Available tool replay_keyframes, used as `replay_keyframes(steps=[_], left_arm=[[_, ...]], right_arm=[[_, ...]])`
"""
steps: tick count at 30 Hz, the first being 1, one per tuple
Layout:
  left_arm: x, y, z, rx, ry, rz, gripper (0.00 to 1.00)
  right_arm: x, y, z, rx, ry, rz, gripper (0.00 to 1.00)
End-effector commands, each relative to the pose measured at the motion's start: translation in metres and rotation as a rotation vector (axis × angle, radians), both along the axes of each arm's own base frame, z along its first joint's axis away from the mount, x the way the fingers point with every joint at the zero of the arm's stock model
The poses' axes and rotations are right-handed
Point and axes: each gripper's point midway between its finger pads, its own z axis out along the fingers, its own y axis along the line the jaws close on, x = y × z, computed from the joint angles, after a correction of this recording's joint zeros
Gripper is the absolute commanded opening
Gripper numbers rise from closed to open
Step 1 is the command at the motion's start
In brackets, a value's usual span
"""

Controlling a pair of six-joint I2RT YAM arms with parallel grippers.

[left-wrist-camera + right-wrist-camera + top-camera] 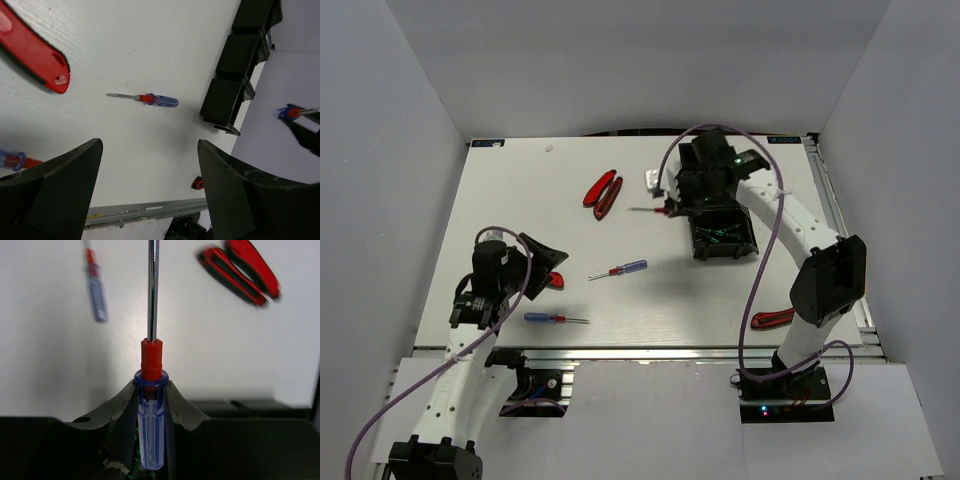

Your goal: Sort the tools into containers

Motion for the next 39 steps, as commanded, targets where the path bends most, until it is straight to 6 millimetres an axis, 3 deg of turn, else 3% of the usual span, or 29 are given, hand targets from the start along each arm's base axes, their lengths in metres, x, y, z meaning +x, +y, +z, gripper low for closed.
replay_keyframes(steps=[1,4,5,7,8,11,16,18,19,20,21,24,26,29,32,34,35,37,38,39], left_arm=[[-0.007,0.007,-0.012,-0.043,0.081,0.101,0.88],[-0.008,0.009,-0.016,-0.044,0.097,0.116,0.87],[-0.009,0.009,-0.017,-0.048,0.101,0.122,0.87],[-0.01,0.01,-0.02,-0.05,0.115,0.129,0.87],[-0.011,0.01,-0.02,-0.054,0.12,0.133,0.86],[-0.014,0.01,-0.024,-0.058,0.141,0.139,0.85],[-0.025,0.011,-0.032,-0.065,0.187,0.16,0.83],[-0.029,0.012,-0.034,-0.072,0.201,0.176,0.81],[-0.032,0.014,-0.035,-0.077,0.208,0.193,0.8],[-0.035,0.015,-0.037,-0.078,0.218,0.202,0.79],[-0.036,0.015,-0.038,-0.081,0.219,0.209,0.76],[-0.044,0.016,-0.044,-0.106,0.272,0.252,0.65],[-0.05,0.017,-0.051,-0.111,0.321,0.267,0.61],[-0.058,0.016,-0.058,-0.122,0.4,0.294,0.46],[-0.064,0.017,-0.063,-0.124,0.464,0.314,0.42],[-0.07,0.018,-0.067,-0.121,0.511,0.334,0.47],[-0.072,0.017,-0.069,-0.132,0.539,0.348,0.61],[-0.079,0.017,-0.077,-0.125,0.622,0.361,0.75],[-0.081,0.017,-0.079,-0.118,0.648,0.363,0.83],[-0.086,0.018,-0.085,-0.101,0.702,0.371,0.84]], right_arm=[[0.056,-0.04,0.008,-0.038,-0.077,-0.135,0.1],[0.097,-0.072,0.003,-0.069,-0.122,-0.232,0.12],[0.111,-0.087,-0.008,-0.091,-0.115,-0.272,0.12],[0.132,-0.097,-0.014,-0.107,-0.154,-0.307,0.14],[0.14,-0.103,-0.026,-0.12,-0.144,-0.324,0.14],[0.162,-0.109,-0.04,-0.121,-0.156,-0.361,0.15],[0.182,-0.107,-0.058,-0.126,-0.154,-0.379,0.2],[0.185,-0.108,-0.064,-0.129,-0.15,-0.384,0.24],[0.187,-0.107,-0.064,-0.125,-0.16,-0.386,0.3],[0.186,-0.108,-0.07,-0.129,-0.154,-0.386,0.35],[0.187,-0.109,-0.071,-0.129,-0.156,-0.387,0.48],[0.186,-0.111,-0.07,-0.125,-0.159,-0.391,0.66],[0.186,-0.113,-0.059,-0.097,-0.166,-0.405,0.69],[0.18,-0.111,-0.034,-0.026,-0.137,-0.43,0.7],[0.163,-0.098,-0.002,0.075,-0.092,-0.41,0.71],[0.134,-0.081,0.017,0.17,0.003,-0.367,0.72],[0.122,-0.075,0.019,0.194,0.045,-0.351,0.72],[0.093,-0.056,0.031,0.241,0.089,-0.298,0.72],[0.078,-0.053,0.015,0.227,0.136,-0.293,0.72],[0.069,-0.049,0.013,0.23,0.146,-0.285,0.72]])
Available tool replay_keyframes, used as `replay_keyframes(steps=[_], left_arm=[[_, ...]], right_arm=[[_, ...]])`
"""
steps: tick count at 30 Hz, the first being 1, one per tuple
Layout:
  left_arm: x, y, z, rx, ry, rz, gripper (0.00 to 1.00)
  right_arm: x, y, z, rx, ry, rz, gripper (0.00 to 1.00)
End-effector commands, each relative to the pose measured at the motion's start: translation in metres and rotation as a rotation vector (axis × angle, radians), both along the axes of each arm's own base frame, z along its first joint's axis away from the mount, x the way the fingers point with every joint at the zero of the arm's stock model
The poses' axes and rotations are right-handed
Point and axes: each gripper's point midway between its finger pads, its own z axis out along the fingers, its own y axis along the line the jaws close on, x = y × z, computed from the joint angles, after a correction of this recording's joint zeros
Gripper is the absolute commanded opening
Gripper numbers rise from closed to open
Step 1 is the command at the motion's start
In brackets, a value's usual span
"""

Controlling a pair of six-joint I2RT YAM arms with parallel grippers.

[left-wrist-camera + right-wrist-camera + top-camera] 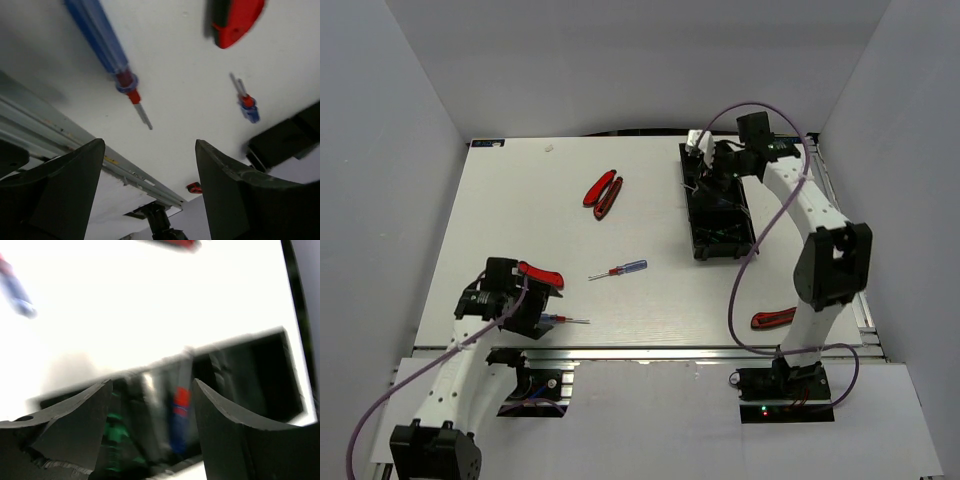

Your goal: Sort the tools into containers

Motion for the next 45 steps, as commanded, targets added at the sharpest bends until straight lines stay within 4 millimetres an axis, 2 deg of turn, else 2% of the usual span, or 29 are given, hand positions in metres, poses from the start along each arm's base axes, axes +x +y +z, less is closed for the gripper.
replay_keyframes(steps=[1,2,3,5,9,15,17,21,28,30,32,34,38,43,45], left_arm=[[-0.011,0.004,-0.006,0.015,0.129,0.036,0.84],[-0.01,0.005,-0.006,0.022,0.141,0.036,0.85],[-0.011,0.008,-0.009,0.04,0.172,0.045,0.84],[-0.009,0.012,-0.01,0.061,0.191,0.055,0.84],[-0.005,0.022,-0.023,0.12,0.24,0.085,0.79],[0.011,0.025,-0.038,0.147,0.251,0.091,0.73],[0.016,0.034,-0.044,0.191,0.256,0.115,0.69],[0.028,0.037,-0.052,0.216,0.249,0.12,0.62],[0.021,0.037,-0.068,0.223,0.304,0.097,0.49],[0.022,0.037,-0.068,0.222,0.294,0.098,0.42],[0.021,0.037,-0.067,0.222,0.287,0.099,0.36],[0.024,0.034,-0.063,0.207,0.268,0.076,0.22],[0.039,0.027,-0.04,0.183,0.168,0.01,0.0],[0.054,0.009,-0.002,0.132,0.001,-0.153,0.0],[0.066,0.002,0.017,0.123,-0.124,-0.239,0.0]], right_arm=[[-0.063,0.042,0.025,0.143,0.078,0.117,0.72],[-0.077,0.043,0.008,0.145,0.139,0.11,0.72],[-0.083,0.049,0.012,0.16,0.125,0.127,0.72],[-0.094,0.051,-0.001,0.161,0.169,0.123,0.72],[-0.1,0.051,-0.007,0.168,0.208,0.111,0.72],[-0.102,0.052,-0.004,0.178,0.216,0.111,0.72],[-0.103,0.053,-0.005,0.181,0.222,0.115,0.72],[-0.107,0.054,-0.004,0.184,0.231,0.121,0.72],[-0.114,0.056,-0.002,0.183,0.238,0.133,0.72],[-0.118,0.057,0.0,0.189,0.242,0.145,0.72],[-0.125,0.058,0.001,0.189,0.244,0.185,0.72],[-0.142,0.062,0.0,0.195,0.293,0.245,0.73],[-0.163,0.07,-0.001,0.182,0.339,0.337,0.73],[-0.181,0.085,0.003,0.192,0.385,0.422,0.73],[-0.187,0.095,0.011,0.216,0.43,0.45,0.74]])
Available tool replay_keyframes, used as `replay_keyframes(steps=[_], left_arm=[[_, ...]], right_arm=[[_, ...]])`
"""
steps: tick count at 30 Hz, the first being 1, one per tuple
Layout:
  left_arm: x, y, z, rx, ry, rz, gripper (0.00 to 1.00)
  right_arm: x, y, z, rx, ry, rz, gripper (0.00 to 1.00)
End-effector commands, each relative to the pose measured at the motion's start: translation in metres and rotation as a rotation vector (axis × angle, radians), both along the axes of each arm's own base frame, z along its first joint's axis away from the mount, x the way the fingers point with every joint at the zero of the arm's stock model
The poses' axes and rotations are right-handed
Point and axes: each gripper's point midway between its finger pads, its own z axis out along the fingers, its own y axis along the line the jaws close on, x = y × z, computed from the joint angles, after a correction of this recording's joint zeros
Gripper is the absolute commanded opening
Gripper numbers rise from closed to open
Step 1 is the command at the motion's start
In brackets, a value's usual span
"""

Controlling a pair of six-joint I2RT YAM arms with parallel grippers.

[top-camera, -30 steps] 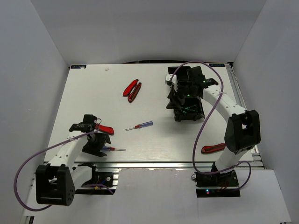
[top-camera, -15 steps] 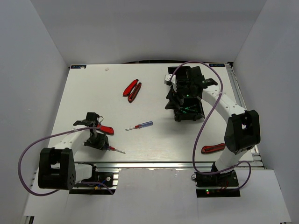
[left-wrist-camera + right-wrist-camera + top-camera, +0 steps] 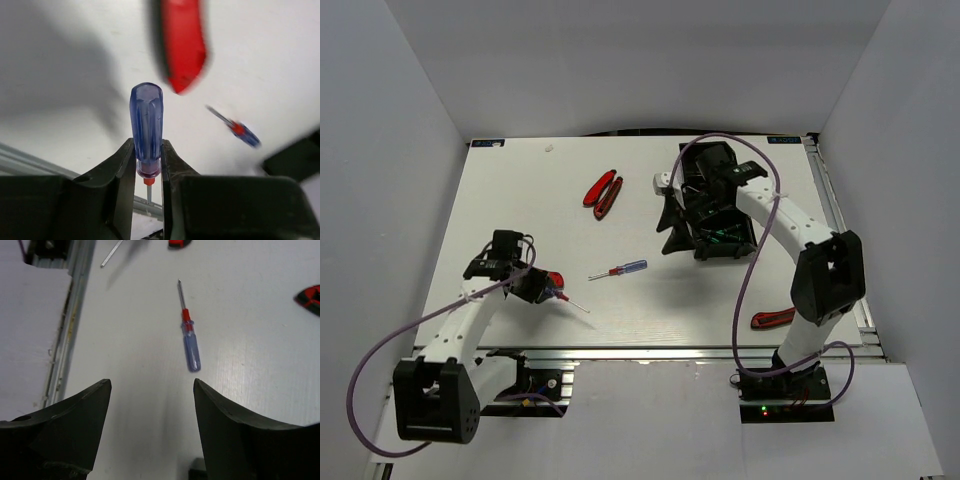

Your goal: Sort the tools into containers

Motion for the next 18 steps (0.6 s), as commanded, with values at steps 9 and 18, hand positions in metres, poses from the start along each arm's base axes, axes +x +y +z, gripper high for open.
replay_keyframes(steps=[9,18], left_arm=[[0.076,-0.068,0.146,-0.249,-0.941,-0.409,0.0],[0.105,-0.083,0.213,-0.114,-1.288,-0.57,0.0]], right_arm=[[0.007,0.062,0.036,0.065,0.465,-0.055,0.74],[0.015,0.09,0.063,0.107,0.684,-0.073,0.77]])
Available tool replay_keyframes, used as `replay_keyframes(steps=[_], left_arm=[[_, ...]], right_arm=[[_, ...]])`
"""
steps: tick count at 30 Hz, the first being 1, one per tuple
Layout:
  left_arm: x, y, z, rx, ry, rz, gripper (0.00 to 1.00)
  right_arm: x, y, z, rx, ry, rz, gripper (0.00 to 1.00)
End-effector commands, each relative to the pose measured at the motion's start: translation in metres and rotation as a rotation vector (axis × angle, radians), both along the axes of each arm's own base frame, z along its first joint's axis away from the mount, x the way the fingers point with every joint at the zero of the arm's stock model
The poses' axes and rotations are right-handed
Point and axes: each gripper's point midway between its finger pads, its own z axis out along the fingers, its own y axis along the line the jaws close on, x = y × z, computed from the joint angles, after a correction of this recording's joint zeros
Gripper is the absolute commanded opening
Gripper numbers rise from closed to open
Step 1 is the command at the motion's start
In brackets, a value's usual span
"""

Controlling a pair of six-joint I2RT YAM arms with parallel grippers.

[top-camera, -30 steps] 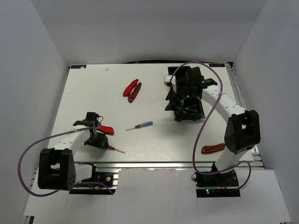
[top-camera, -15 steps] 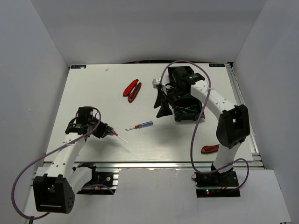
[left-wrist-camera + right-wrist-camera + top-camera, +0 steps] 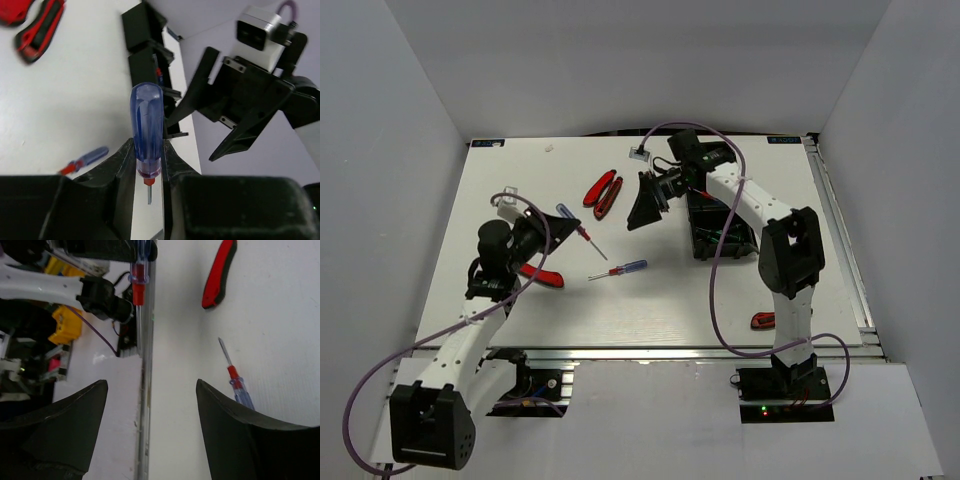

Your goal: Sort the tools into containers

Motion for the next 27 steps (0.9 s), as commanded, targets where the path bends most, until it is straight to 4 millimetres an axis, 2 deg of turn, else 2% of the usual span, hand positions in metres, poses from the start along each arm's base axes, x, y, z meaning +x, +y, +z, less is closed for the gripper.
replay_keyframes(steps=[1,5,10,20,27], left_arm=[[0.013,-0.015,0.059,0.028,-0.25,-0.083,0.0],[0.024,-0.03,0.065,0.034,-0.266,-0.119,0.0],[0.029,-0.046,0.073,0.031,-0.288,-0.153,0.0],[0.031,-0.051,0.081,0.019,-0.297,-0.164,0.0],[0.033,-0.054,0.083,0.002,-0.293,-0.168,0.0]], right_arm=[[-0.008,0.017,0.041,0.092,0.086,0.037,0.79],[-0.016,0.03,0.052,0.117,0.098,0.062,0.8],[-0.016,0.042,0.057,0.14,0.105,0.054,0.8],[-0.004,0.054,0.054,0.158,0.077,0.023,0.76],[-0.012,0.061,0.054,0.161,0.074,0.045,0.64]])
